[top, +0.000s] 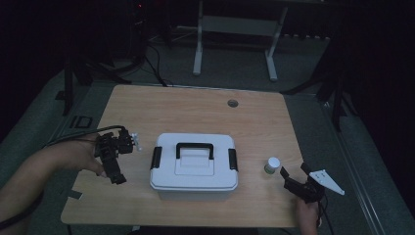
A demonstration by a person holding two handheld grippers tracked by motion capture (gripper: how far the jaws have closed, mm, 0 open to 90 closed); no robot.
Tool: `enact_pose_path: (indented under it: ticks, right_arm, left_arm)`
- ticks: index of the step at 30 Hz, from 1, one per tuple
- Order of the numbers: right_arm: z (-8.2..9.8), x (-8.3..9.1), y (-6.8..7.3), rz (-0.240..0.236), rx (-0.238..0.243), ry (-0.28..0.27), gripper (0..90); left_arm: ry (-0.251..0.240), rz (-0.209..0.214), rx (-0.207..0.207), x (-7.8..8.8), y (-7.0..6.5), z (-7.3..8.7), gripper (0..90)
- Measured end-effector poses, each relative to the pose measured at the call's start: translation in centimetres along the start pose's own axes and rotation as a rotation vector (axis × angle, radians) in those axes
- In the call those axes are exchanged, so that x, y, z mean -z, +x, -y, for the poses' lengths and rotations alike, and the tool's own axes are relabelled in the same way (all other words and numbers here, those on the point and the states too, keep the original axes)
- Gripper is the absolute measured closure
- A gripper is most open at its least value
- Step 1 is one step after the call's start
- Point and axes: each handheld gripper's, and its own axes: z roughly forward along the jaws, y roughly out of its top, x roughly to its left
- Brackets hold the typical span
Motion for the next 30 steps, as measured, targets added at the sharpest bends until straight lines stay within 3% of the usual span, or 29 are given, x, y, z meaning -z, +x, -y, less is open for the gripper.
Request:
enact_pose_path:
  ticks: [6,12,19,24,30]
  right_arm:
    - [0.0,0.0,0.0,-0.003,0.002,0.002,11.0]
    - [0.0,0.0,0.0,-0.002,0.001,0.007,11.0]
    - [0.0,0.0,-0.1,-0.004,-0.001,0.006,11.0]
    - [0.0,0.0,-0.1,-0.005,-0.005,0.005,11.0]
    - [0.0,0.0,-0.1,-0.008,-0.01,0.005,11.0]
  left_arm:
    - [-0.018,0.023,-0.018,1.1,0.2,-1.9,3.6]
    - [-0.038,0.03,-0.081,2.1,0.0,-4.9,4.6]
    - [-0.036,0.008,-0.149,2.5,-0.4,-8.0,4.6]
    - [-0.049,0.02,-0.182,2.2,-0.6,-9.8,4.6]
    - [-0.028,0.014,-0.209,1.8,-0.2,-11.8,13.6]
